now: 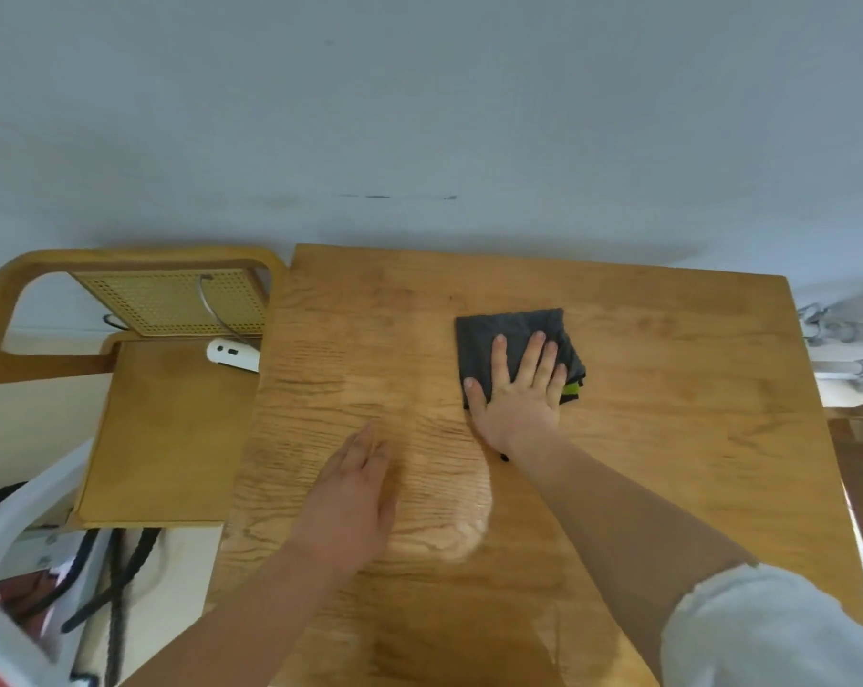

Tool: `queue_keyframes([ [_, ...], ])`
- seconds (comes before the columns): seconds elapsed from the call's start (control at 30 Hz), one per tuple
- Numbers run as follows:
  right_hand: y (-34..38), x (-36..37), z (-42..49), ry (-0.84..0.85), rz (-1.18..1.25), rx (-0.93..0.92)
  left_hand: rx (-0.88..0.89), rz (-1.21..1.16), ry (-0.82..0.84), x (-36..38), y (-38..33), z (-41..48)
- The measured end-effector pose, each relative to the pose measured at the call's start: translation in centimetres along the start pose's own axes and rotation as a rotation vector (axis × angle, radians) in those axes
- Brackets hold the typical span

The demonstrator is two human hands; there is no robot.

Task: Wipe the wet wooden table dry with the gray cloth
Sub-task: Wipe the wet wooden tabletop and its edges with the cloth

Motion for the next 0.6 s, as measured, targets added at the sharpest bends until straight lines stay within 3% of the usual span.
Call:
queue_keyframes([
  [0.23, 6.8, 8.1, -10.7, -0.007, 0.030, -0.220, 0.057, 0.042, -0.033, 1.5, 0.8, -1.4],
  [0.37, 4.5, 7.9, -14.6, -0.039, 0.147, -0.390, 0.208, 0.169, -0.042, 3.7, -2.9, -1.7],
  [0.43, 2.2, 5.1, -16.1, -0.168, 0.294, -0.350, 0.286, 0.248, -0.030, 5.1, -4.6, -1.2],
  [0.5, -0.3, 2.3, -17.2, -0.300, 0.376, -0.180, 0.298, 0.357, 0.001, 6.6, -5.6, -0.4],
  [0.6, -2.3, 1.2, -17.5, -0.279, 0.443, -0.016, 0.269, 0.441, -0.014, 7.9, -5.6, 0.5],
])
Point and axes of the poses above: each hand's wrist, its own z-axis towards the middle knuckle, its own x-axis out of the palm, y = z × x, the point moved 4 cm from there along z, towards the middle knuckle, and after that the axes turned 14 degrees about -x, right-handed, at the moved point
